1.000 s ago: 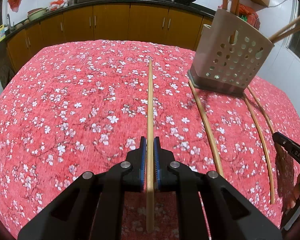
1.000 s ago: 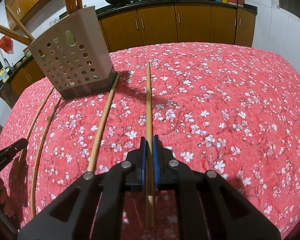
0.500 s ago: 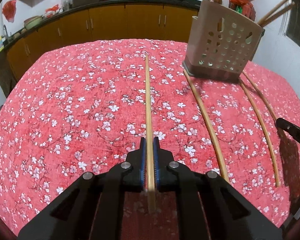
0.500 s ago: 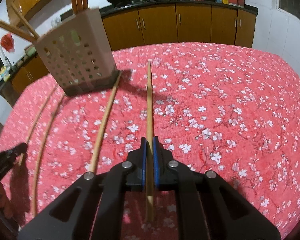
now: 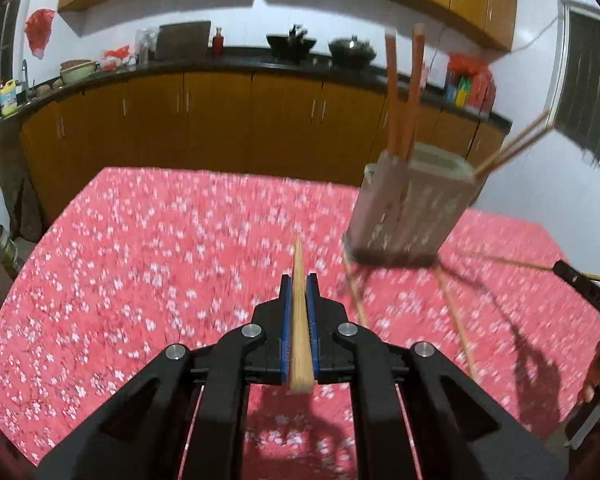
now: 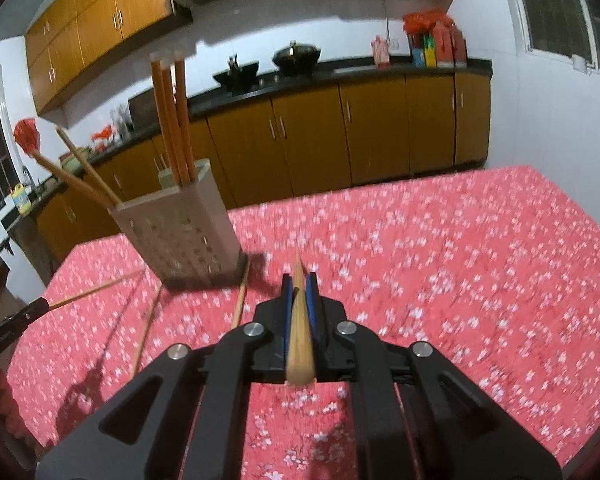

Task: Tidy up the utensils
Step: 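Raise both chopsticks over the holder, drop them in, and open both tools, then close the right tool on a chopstick while the left tool grasps the last one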

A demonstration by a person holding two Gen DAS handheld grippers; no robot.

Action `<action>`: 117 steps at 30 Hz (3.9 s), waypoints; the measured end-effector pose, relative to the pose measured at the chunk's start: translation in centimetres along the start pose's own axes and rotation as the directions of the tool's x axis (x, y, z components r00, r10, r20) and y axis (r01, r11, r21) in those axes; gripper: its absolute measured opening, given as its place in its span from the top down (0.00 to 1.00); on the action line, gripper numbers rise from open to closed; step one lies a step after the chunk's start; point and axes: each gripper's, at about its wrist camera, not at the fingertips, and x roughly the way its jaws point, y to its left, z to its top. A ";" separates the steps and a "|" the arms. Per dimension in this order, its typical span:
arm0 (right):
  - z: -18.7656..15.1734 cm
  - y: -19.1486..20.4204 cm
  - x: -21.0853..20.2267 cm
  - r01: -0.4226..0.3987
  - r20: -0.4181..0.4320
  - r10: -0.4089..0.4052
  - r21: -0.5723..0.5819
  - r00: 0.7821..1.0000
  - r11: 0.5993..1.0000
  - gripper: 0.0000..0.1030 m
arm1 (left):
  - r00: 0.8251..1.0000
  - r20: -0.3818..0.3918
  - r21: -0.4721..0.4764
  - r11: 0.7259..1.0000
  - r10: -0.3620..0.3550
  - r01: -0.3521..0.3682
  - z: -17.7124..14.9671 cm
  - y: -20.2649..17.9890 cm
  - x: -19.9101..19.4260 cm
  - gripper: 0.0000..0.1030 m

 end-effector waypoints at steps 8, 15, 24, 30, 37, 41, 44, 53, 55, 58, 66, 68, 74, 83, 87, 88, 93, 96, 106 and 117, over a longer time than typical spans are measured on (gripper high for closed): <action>1.0 -0.1 -1.3 -0.006 0.048 0.005 0.003 0.999 1.000 0.93 | 0.998 0.064 -0.019 0.999 -0.027 0.029 2.0 -0.4 -1.6 0.92; 2.6 0.4 -2.9 -0.063 0.099 0.063 -0.001 0.993 0.998 0.93 | 0.994 0.105 0.000 1.000 -0.029 0.029 3.2 -0.7 -2.6 0.92; 7.4 3.7 -7.2 -0.220 0.215 0.227 -0.057 0.950 0.974 0.93 | 0.977 0.200 0.055 0.996 -0.078 0.068 6.6 -3.1 -5.3 0.93; 10.3 6.3 -8.8 -0.251 0.320 0.271 -0.103 0.908 0.962 0.93 | 0.950 0.289 0.083 0.992 -0.116 0.096 9.5 -6.0 -6.7 0.93; 12.5 8.0 -7.3 -0.217 0.380 0.247 -0.121 0.891 0.969 0.93 | 0.902 0.414 0.058 0.993 -0.118 0.103 13.7 -8.6 -7.1 0.93; 13.3 8.3 -5.0 -0.190 0.382 0.219 -0.113 0.898 0.975 0.93 | 0.875 0.477 0.002 0.996 -0.081 0.091 15.8 -8.9 -6.2 0.93; 13.8 8.1 -3.3 -0.183 0.366 0.208 -0.101 0.907 0.978 0.93 | 0.857 0.514 -0.041 0.997 -0.040 0.071 16.3 -8.8 -5.5 0.93; 13.6 8.6 -0.4 -0.174 0.317 0.197 -0.099 0.928 0.980 0.93 | 0.879 0.478 -0.087 0.995 0.001 0.046 15.8 -8.8 -1.5 0.92; 13.2 8.6 0.1 -0.182 0.298 0.204 -0.101 0.932 0.978 0.93 | 0.891 0.454 -0.080 0.996 -0.002 0.043 15.5 -8.7 -0.7 0.92; 12.7 8.8 0.5 -0.191 0.276 0.212 -0.101 0.937 0.976 0.90 | 0.905 0.424 -0.081 0.995 -0.020 0.059 15.0 -8.4 -0.3 0.92; 12.4 8.8 -1.0 -0.207 0.290 0.224 -0.088 0.930 0.974 0.88 | 0.897 0.442 -0.075 0.994 -0.034 0.074 14.5 -8.0 -2.4 0.77; 12.3 8.7 -2.0 -0.208 0.305 0.227 -0.092 0.925 0.974 0.88 | 0.892 0.450 -0.073 0.994 -0.037 0.079 14.4 -7.9 -3.1 0.77; 10.6 7.0 -5.1 -0.185 0.338 0.207 -0.098 0.918 0.978 0.80 | 0.890 0.455 -0.080 0.993 -0.044 0.090 12.6 -6.4 -5.9 0.77; 2.1 1.6 0.7 -0.057 0.019 0.058 -0.016 0.998 0.998 0.72 | 0.984 0.176 -0.052 0.999 0.022 -0.013 3.4 -3.2 -1.8 0.72; -2.9 1.2 3.9 -0.084 -0.172 0.087 0.025 0.981 0.996 0.72 | 1.000 0.006 -0.026 0.999 0.026 -0.026 -0.9 -3.0 1.4 0.72; -4.2 1.6 4.5 -0.101 -0.216 0.104 0.026 0.971 0.995 0.72 | 0.999 -0.025 -0.021 0.999 0.023 -0.024 -1.7 -3.2 2.1 0.72; -7.6 4.7 5.7 -0.144 -0.307 0.128 -0.030 0.943 0.989 0.72 | 0.992 -0.123 0.001 1.000 0.003 -0.003 -5.3 -4.1 3.9 0.72; -8.5 6.3 6.0 -0.150 -0.326 0.117 -0.077 0.938 0.986 0.72 | 0.989 -0.147 0.004 1.000 -0.012 0.013 -6.2 -4.8 4.3 0.72; -8.1 4.4 7.2 -0.036 -0.308 0.008 -0.086 0.951 0.996 0.93 | 0.978 -0.209 0.025 0.999 -0.018 0.024 -8.1 -6.2 5.8 0.72; -7.4 2.5 7.2 -0.015 -0.304 -0.004 -0.060 0.953 0.998 0.93 | 0.970 -0.238 0.092 0.995 0.060 -0.039 -8.1 -7.1 7.5 0.89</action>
